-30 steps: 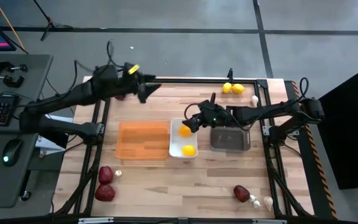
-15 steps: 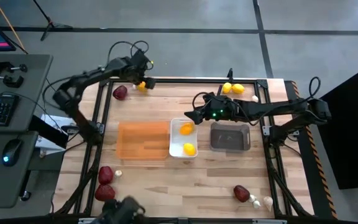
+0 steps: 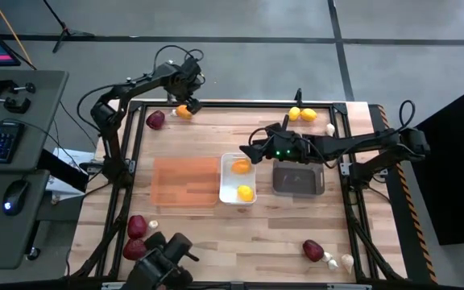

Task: Sort produce into baskets
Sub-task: Put the yellow lemon into the white bin

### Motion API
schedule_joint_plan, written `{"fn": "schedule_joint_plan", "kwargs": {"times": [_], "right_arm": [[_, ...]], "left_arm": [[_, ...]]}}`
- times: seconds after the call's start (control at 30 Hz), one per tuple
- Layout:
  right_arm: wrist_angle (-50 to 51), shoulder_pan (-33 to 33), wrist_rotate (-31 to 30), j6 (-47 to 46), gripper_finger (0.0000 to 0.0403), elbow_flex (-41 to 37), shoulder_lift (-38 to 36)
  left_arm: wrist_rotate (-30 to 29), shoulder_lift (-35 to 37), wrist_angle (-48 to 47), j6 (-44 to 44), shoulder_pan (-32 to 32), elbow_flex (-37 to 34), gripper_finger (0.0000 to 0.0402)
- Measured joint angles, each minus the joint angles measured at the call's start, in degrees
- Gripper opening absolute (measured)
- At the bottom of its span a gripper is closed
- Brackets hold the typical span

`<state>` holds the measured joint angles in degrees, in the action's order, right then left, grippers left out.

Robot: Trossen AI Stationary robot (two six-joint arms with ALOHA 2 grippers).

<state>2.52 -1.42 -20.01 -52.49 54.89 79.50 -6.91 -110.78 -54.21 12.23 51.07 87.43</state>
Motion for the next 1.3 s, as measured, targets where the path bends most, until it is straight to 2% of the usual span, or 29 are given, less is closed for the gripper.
{"fn": "schedule_joint_plan", "kwargs": {"times": [0.23,0.43,0.6,0.87,1.07,1.17,1.3], "right_arm": [[-0.02,0.26,-1.47,-1.24,0.0367,0.00,0.00],[-0.02,0.26,-2.17,-1.26,0.0367,0.00,0.00],[-0.02,0.26,-2.23,-1.36,0.0367,0.00,0.00],[0.17,0.65,-2.04,-1.51,0.0367,0.00,0.02],[0.64,1.61,-2.03,-1.50,0.0367,0.00,0.04],[1.31,1.68,-2.10,-1.50,0.0367,0.00,0.04],[1.47,1.65,-3.65,-1.50,0.0367,0.00,0.04]], "left_arm": [[-3.25,-1.08,-3.86,8.63,-1.13,0.40,0.0294],[-6.73,-4.64,-7.70,9.22,-1.23,0.33,0.0294],[-7.93,-6.27,-5.33,9.52,-1.64,0.31,0.0294],[-11.52,-8.92,-2.50,14.69,-2.41,0.31,0.0294],[-11.80,-11.29,-2.97,12.67,-2.70,0.31,0.0293],[-11.93,-11.29,-3.19,12.00,-3.48,0.31,0.0273],[-11.72,-9.70,-3.22,10.98,-5.40,0.29,0.0200]]}}
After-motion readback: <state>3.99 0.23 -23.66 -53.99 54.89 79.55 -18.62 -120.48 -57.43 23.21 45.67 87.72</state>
